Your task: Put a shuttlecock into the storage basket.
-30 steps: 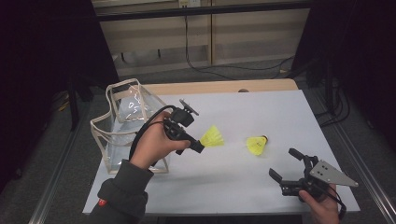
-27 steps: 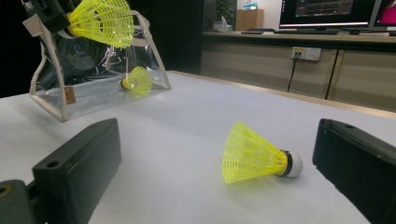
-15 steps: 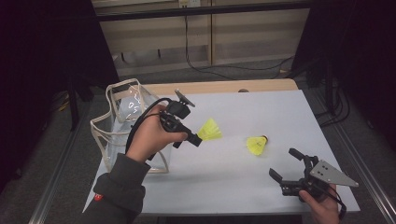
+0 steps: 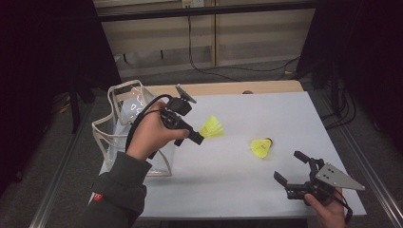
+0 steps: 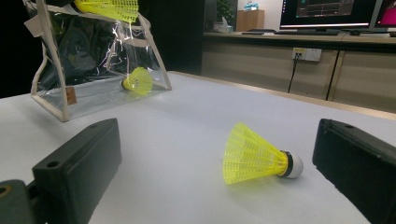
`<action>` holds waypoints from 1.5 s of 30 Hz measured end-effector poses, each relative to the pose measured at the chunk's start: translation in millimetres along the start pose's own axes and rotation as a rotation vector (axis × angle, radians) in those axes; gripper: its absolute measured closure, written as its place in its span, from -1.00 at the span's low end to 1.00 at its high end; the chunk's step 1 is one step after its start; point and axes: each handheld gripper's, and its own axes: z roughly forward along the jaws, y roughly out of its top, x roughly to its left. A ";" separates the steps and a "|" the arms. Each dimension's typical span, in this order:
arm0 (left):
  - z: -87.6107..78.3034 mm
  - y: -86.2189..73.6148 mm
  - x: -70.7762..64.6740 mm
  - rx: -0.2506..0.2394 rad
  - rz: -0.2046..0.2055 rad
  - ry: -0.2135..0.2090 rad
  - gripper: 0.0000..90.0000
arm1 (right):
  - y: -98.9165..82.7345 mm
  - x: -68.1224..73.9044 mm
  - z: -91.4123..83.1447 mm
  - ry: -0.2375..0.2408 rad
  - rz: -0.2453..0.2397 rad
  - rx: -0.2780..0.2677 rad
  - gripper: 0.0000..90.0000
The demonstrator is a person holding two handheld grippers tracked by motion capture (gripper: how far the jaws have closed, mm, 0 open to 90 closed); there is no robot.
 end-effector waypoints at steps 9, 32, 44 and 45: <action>-5.5 1.2 -0.4 -0.002 -0.013 0.003 0.41 | 0.0 0.4 0.0 0.001 -0.001 0.003 -0.98; -32.2 9.1 2.0 -0.017 -0.058 0.010 0.41 | -0.1 0.5 0.3 0.002 0.000 0.003 -0.98; -43.8 10.8 7.2 -0.029 -0.088 0.017 0.41 | -0.1 0.4 0.4 0.001 0.001 0.003 -0.98; -44.8 10.8 7.8 -0.032 -0.085 0.019 0.41 | -0.1 0.4 0.5 0.002 0.001 0.003 -0.98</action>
